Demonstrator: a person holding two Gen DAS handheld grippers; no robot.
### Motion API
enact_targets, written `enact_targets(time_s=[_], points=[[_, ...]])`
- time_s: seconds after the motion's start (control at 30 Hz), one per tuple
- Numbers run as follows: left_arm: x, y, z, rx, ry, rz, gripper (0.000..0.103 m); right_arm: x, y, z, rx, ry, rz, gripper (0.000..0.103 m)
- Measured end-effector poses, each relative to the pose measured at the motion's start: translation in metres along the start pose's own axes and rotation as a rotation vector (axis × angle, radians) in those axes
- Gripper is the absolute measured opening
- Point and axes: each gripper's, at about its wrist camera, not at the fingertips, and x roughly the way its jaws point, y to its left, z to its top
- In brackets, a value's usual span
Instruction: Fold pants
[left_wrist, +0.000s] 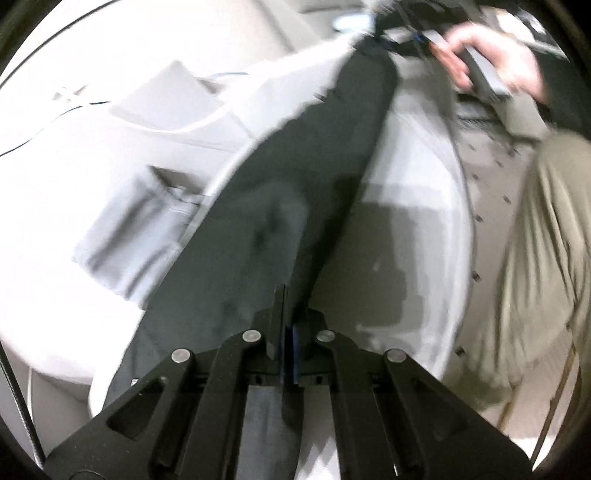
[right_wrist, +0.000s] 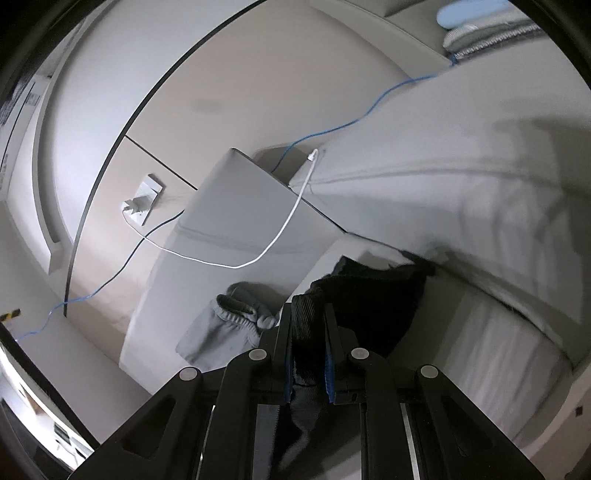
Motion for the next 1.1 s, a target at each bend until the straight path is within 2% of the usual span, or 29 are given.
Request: enact_targets(time_s=[0.1,0.23,0.53,0.8,1.1], points=[[-0.005,0.032,0.009,-0.059,-0.031,0.048,0.000,0.010,0.011,0.007,-0.013,0.006,0.002,0.013],[0.001,0.068,0.020,-0.087,-0.032,0.078,0.000,0.031,0.034,0.020,-0.041,0.021,-0.002,0.012],[0.051,0.146,0.046,-0.105,0.039,0.091,0.000,0.094,0.074,0.047,-0.124,0.086,-0.083,0.012],[0.109,0.183,0.063,-0.112,0.132,0.105,0.000,0.162,0.093,0.060,-0.207,0.142,-0.209,0.011],[0.196,0.201,0.068,-0.134,0.247,0.046,0.000,0.236,0.066,0.066,-0.239,0.237,-0.386,0.011]])
